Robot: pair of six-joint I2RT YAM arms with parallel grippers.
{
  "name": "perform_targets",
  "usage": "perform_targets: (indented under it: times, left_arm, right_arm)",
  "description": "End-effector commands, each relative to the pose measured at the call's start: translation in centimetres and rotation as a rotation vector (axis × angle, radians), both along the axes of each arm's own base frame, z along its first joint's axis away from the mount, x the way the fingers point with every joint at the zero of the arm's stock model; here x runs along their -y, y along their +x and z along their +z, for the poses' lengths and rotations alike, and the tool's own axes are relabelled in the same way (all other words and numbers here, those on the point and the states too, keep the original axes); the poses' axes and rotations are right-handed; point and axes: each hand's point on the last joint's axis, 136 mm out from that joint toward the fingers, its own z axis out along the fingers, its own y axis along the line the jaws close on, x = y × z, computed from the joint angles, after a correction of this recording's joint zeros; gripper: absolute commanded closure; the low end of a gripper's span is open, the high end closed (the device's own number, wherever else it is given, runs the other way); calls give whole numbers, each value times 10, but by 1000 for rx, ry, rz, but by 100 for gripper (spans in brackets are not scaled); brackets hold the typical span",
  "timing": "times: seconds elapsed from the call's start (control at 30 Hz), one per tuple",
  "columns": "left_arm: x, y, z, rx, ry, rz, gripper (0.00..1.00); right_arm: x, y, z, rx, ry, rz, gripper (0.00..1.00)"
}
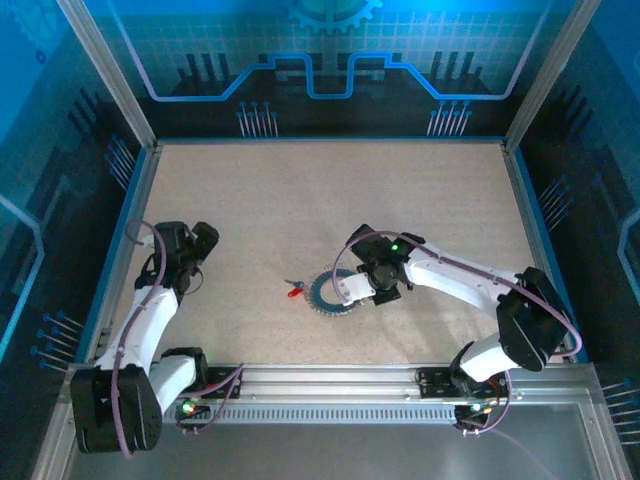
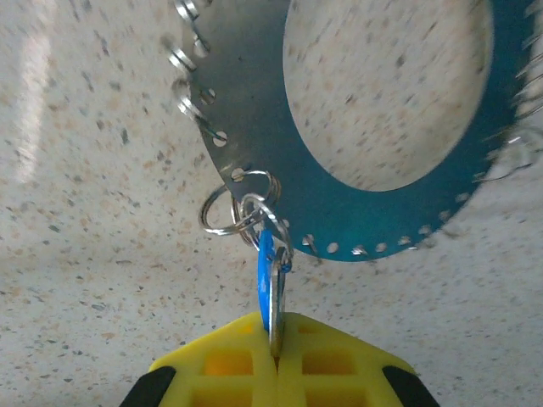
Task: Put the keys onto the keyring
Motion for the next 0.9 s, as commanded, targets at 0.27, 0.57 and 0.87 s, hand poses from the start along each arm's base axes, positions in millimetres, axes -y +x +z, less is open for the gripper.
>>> perform_targets:
  times: [0.27,0.57,0.87]
  left_arm:
    - [11,32,29,30,358,-228,1]
    - [51,74,32,110,745,-459,1]
    - [87,58,10,259,801,-670,1]
  right_arm:
    - [26,6,-20,23,-93,-64,73]
    - [-4,36,66,141,414,-277,1]
    - [76,93,173,488,1340,-879,0]
